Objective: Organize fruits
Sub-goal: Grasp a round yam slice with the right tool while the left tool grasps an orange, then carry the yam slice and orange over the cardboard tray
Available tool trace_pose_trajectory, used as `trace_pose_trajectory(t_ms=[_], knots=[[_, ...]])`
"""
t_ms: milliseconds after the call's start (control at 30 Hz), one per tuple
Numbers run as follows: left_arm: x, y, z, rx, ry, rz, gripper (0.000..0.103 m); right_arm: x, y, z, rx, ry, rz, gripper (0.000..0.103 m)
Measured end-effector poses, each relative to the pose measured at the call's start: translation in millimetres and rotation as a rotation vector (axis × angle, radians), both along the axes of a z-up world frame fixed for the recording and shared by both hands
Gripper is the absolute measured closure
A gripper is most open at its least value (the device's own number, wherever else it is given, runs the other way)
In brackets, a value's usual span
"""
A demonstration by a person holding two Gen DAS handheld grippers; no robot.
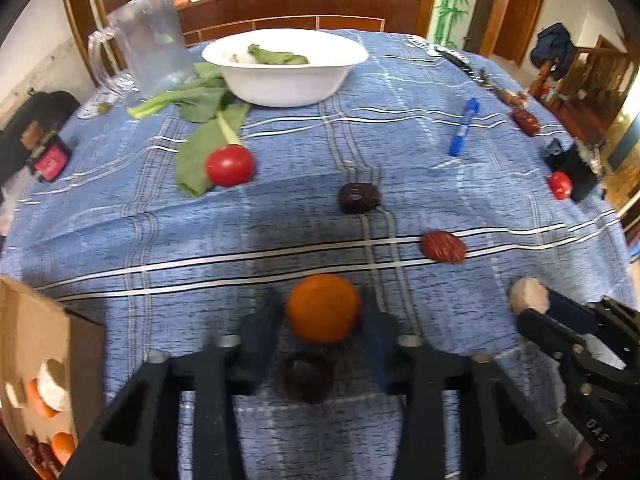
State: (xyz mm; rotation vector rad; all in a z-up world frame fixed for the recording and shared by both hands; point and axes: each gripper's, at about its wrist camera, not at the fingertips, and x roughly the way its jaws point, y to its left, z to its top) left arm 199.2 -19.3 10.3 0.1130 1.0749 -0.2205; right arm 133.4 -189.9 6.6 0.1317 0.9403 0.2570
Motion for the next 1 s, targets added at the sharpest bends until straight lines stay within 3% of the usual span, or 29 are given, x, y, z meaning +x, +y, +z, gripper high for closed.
trace_pose_trajectory(t_ms=[167, 367, 500, 633, 767, 1000], knots=[[2.4, -1.1, -2.0, -0.004, 0.0, -0.01, 0.071, 6.8, 2.4, -0.1, -0.007, 0.007, -0.007, 0.073], [2.4, 5.3, -0.3, -0.045, 0.006, -0.005, 0.071, 7.7, 22.5, 0.7, -0.154, -0.012, 0.007, 0.074], [-7.1, 13.9, 6.1, -0.081, 0.006, -0.001, 0.072, -4.4, 24.0, 7.5, -0.154, -0.028, 0.0, 0.074], [-27.3, 21.6, 20.9, -0.109, -0.017, -0.005, 0.072, -24.6, 24.5, 22.8, -0.14, -0.06, 0.002, 0.074], [-57.0, 25.1, 34.8, -0.088, -0.052, -0.023, 0.072, -48.7, 26.0, 37.1, -0.119, -0.087, -0.008, 0.073], [-123.8, 45.5, 41.1, -0.112, -0.034, -0.053, 0.072, -96.5, 38.2, 45.2, -0.126, -0.104, -0.009, 0.073]])
